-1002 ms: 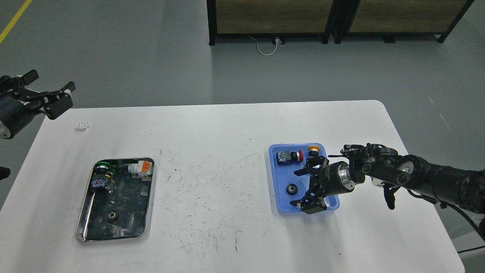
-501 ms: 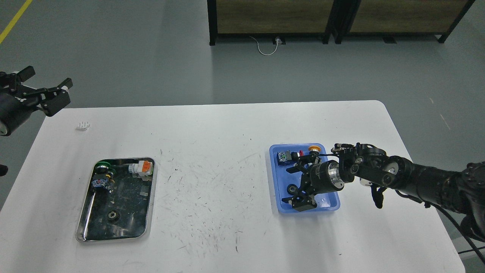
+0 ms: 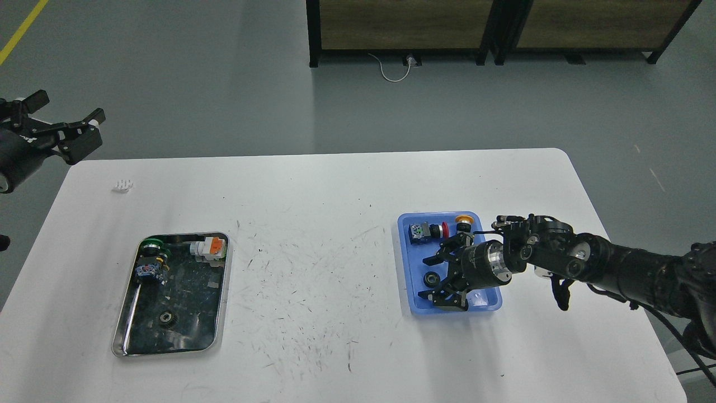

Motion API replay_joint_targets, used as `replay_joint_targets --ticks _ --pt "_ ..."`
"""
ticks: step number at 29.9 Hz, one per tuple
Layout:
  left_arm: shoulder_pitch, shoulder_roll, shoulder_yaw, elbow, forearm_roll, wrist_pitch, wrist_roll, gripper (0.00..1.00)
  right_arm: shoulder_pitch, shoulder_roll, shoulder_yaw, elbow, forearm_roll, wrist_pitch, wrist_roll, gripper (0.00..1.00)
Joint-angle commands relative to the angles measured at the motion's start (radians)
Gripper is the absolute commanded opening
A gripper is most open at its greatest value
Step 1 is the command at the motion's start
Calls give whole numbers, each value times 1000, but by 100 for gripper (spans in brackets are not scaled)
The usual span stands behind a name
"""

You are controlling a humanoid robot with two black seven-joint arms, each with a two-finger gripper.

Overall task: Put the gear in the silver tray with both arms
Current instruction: 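Grasp the second black gear in the blue tray with the right gripper, then carry the gear out of the blue tray and release it on the table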

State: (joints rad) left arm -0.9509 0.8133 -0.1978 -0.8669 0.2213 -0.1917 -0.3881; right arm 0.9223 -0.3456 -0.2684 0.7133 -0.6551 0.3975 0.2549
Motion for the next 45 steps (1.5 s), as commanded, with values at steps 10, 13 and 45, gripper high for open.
replay_joint_targets --ticks 10,13,45 --pt "0 0 0 0 0 0 0 98 0 -13 0 -1 -14 4 -2 43" --pt "-5 0 0 0 1 0 2 98 0 -16 2 -1 -15 6 -2 40" --pt "-8 -13 0 -1 -2 21 21 98 95 120 31 80 2 83 24 27"
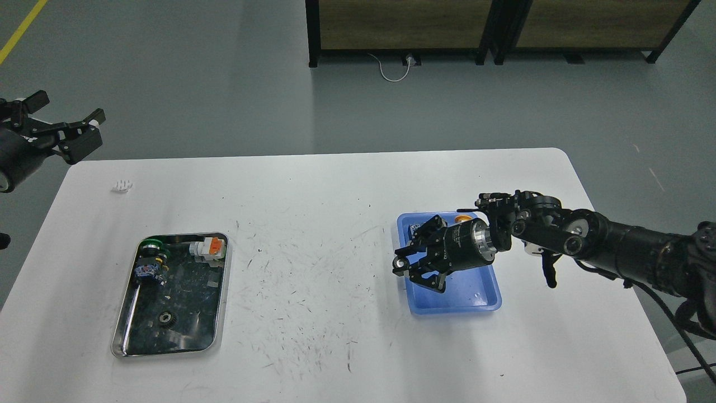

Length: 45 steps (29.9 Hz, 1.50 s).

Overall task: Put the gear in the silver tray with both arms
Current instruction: 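Carry the gear out of the blue tray and release it on the table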

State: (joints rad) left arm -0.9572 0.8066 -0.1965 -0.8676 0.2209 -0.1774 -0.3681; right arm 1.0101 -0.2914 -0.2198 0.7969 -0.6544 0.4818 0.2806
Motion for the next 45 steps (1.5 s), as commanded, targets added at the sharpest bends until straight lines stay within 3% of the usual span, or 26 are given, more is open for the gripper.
replay_joint_targets --ticks 1,6,14,16,20,22,30,35,45 --pt "-5 -6 -1 -1 -1 10 3 98 12 90 -39 -7 -1 -2 -1 27" --pt "-8 -7 -1 -4 -1 19 15 98 21 185 -121 -24 -2 -3 -1 28" --pt "-5 -4 -1 -7 -1 19 15 98 22 230 -173 -28 -14 -3 0 31" --pt "-3 -3 -1 -7 -1 21 15 98 24 242 -173 -42 -17 -5 6 38" --pt "0 -3 -1 -7 -1 21 14 98 27 278 -162 -74 -16 -11 25 67" --pt "0 -1 -1 -7 -1 21 14 98 31 290 -158 -85 -14 -11 29 75" --pt "0 5 -1 -14 -1 6 14 98 38 290 -118 -105 -10 -35 45 84" --pt "0 3 6 -31 3 -7 8 98 62 194 -38 -110 7 -34 46 88" --pt "-5 -18 17 -175 142 -73 -5 98 107 -152 189 -97 75 -6 49 90"
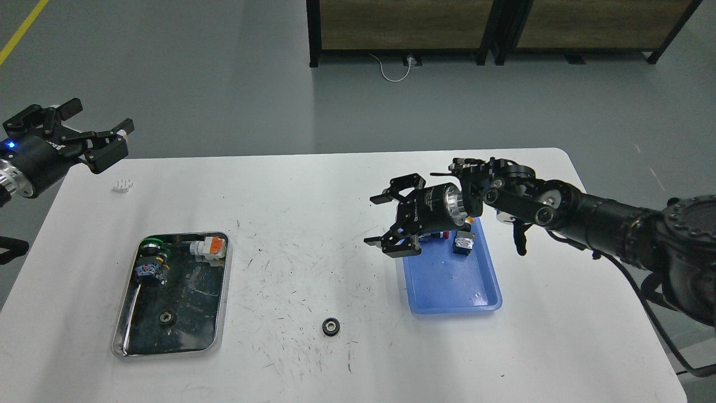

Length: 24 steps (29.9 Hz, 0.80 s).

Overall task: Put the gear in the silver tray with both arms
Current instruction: 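Carry the gear out of the blue tray and release it on the table, then withdraw the right arm and reach the left gripper to the gear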

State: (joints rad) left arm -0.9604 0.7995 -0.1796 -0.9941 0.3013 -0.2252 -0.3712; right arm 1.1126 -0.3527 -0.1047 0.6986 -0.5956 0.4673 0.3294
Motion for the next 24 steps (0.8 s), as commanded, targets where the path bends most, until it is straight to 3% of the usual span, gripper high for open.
replay_joint_targets --ticks 1,15,24 --pt "-1 -16 0 -66 79 -28 -2 98 3 -115 94 1 19 7 0 90" --pt "20 -158 97 -288 340 -79 0 97 4 -374 252 -11 69 -4 -3 91" --pt "84 -322 206 -288 412 -45 5 97 4 -419 254 -11 69 -9 -6 91"
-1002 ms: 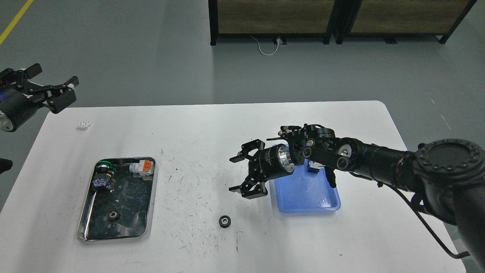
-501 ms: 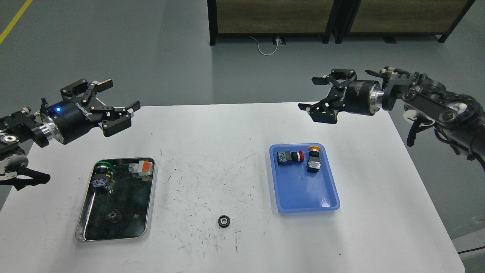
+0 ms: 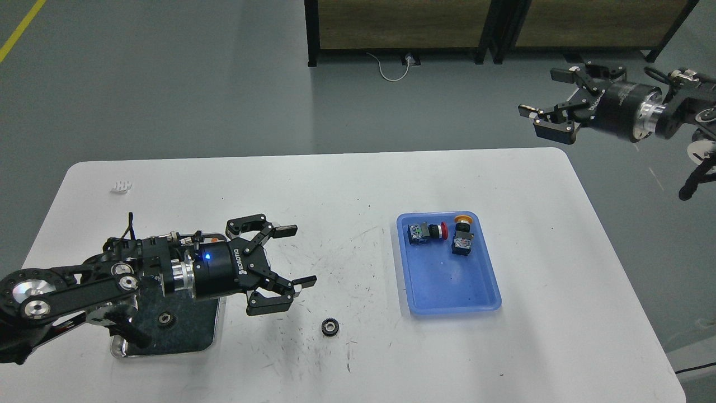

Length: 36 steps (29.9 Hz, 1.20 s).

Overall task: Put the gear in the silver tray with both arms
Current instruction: 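Withdraw the right arm and reach the left gripper to the gear, then close the left gripper on the black gear on the table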

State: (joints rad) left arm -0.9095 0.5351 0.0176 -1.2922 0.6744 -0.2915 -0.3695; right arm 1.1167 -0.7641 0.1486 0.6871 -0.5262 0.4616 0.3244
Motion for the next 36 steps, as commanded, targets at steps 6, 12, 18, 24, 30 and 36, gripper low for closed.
replay_joint_targets --ticks 6,12,18,24,30,36 --pt "95 -182 28 83 91 103 15 97 0 -3 0 -21 0 -9 -4 91" --pt "127 -256 70 183 89 192 11 98 2 2 -1 -32 0 -11 -5 91" --pt "179 -316 71 250 91 226 0 98 0 -1 -3 -32 -2 -12 -5 92" --pt "198 -337 76 312 89 230 -17 98 -3 5 -3 -37 -3 -12 -5 92" --pt "228 -374 76 401 86 227 -57 98 0 9 -9 -44 -3 -17 -5 92" --pt "242 -379 76 398 86 232 -58 98 -3 11 -11 -47 -8 -18 -5 92"
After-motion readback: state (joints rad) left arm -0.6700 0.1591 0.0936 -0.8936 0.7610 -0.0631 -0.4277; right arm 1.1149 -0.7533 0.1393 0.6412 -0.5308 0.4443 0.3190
